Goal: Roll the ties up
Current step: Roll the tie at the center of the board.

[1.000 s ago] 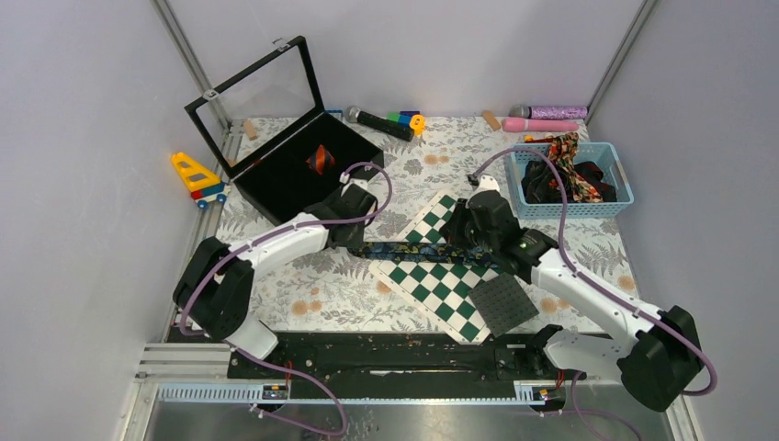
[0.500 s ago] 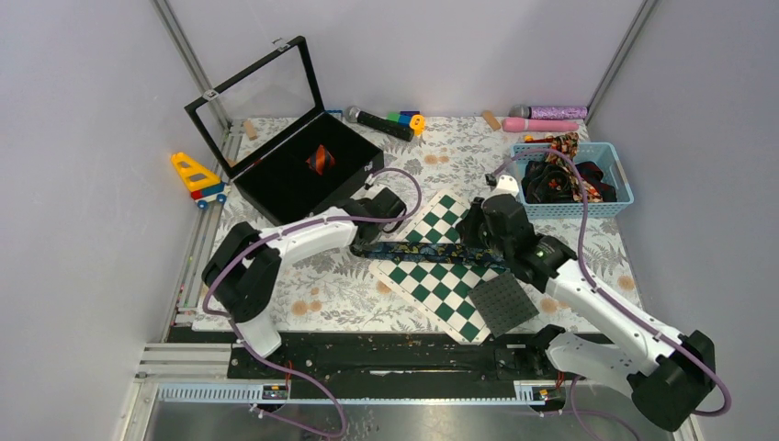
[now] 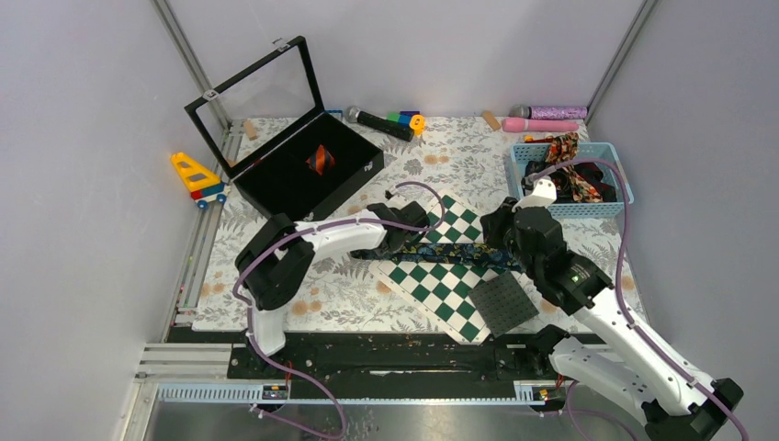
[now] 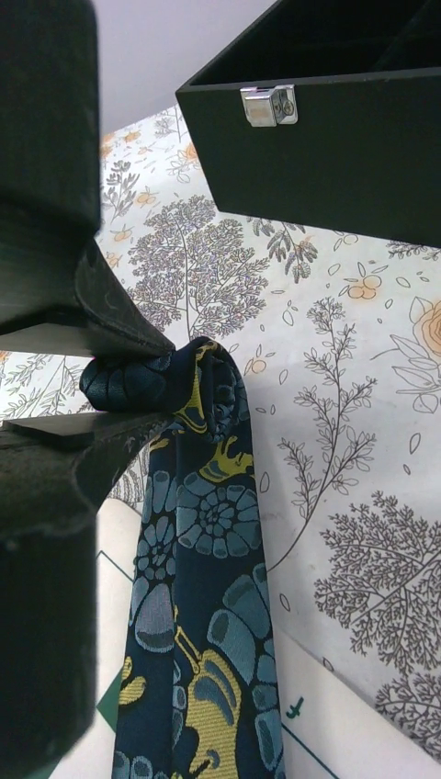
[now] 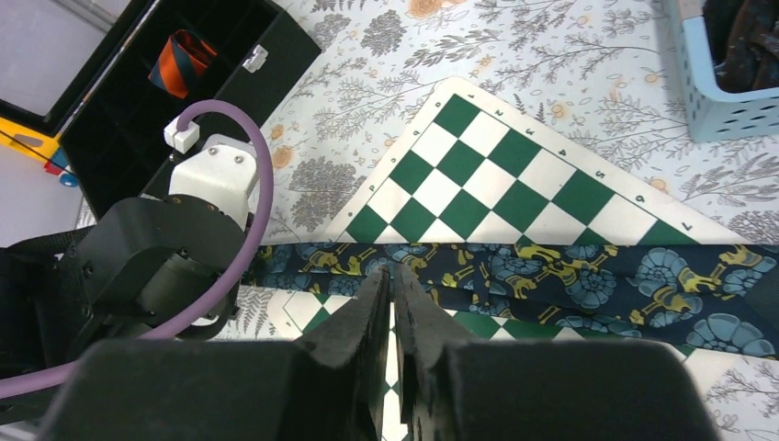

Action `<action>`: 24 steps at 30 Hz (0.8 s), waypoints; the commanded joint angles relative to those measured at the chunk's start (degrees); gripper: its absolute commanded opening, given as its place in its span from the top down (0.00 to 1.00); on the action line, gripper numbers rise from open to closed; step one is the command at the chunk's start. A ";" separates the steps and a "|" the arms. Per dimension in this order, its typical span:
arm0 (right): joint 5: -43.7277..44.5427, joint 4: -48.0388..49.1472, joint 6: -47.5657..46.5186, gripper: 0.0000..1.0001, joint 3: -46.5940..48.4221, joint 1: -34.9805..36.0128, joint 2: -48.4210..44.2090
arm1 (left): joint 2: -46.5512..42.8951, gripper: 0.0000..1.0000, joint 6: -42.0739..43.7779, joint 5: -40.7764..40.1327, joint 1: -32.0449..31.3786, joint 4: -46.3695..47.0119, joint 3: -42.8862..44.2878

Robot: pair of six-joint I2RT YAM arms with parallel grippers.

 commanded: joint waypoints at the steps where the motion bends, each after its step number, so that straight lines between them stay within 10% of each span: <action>1: 4.06 -1.49 -1.28 0.87 1.04 -0.24 -1.72 | 2.17 0.76 -0.90 -3.98 -1.52 -3.47 3.64; 24: 4.65 -1.99 -1.16 0.87 -1.10 -0.27 -3.77 | 11.46 0.56 -0.52 -4.98 -5.64 -8.30 10.46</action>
